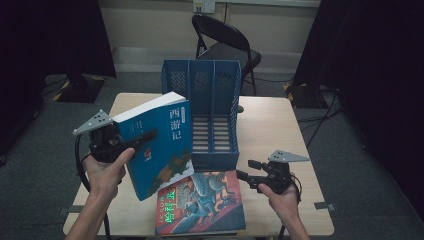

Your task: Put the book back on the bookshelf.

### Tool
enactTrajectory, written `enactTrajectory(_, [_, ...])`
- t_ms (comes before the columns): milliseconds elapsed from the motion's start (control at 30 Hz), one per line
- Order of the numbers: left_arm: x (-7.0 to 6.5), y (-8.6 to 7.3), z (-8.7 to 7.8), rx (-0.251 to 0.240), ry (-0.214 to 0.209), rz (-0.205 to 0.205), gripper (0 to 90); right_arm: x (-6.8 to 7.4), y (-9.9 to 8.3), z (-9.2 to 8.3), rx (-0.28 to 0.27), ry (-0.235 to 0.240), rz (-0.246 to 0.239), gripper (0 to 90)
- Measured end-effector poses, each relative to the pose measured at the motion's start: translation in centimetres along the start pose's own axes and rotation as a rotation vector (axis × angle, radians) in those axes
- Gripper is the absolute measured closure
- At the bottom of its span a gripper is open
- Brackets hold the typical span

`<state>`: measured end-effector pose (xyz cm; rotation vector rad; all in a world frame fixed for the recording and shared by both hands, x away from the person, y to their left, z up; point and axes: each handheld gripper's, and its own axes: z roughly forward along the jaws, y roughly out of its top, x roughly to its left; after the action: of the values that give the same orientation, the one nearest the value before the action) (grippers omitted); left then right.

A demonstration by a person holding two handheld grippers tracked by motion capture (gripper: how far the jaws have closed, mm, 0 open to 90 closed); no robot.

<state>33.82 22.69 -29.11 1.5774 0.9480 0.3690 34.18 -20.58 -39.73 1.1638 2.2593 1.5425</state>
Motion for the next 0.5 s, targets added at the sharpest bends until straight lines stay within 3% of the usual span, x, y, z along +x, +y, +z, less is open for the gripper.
enactTrajectory(267, [-0.3,0.9,0.6,-0.029,0.065,0.018,61.5,-0.1,-0.2,0.3,0.011,0.001,0.003,31.8])
enactTrajectory(500, [-0.2,1.7,0.9,-0.042,0.074,0.006,61.5,-0.1,-0.3,0.4,0.018,0.0,0.001,31.8])
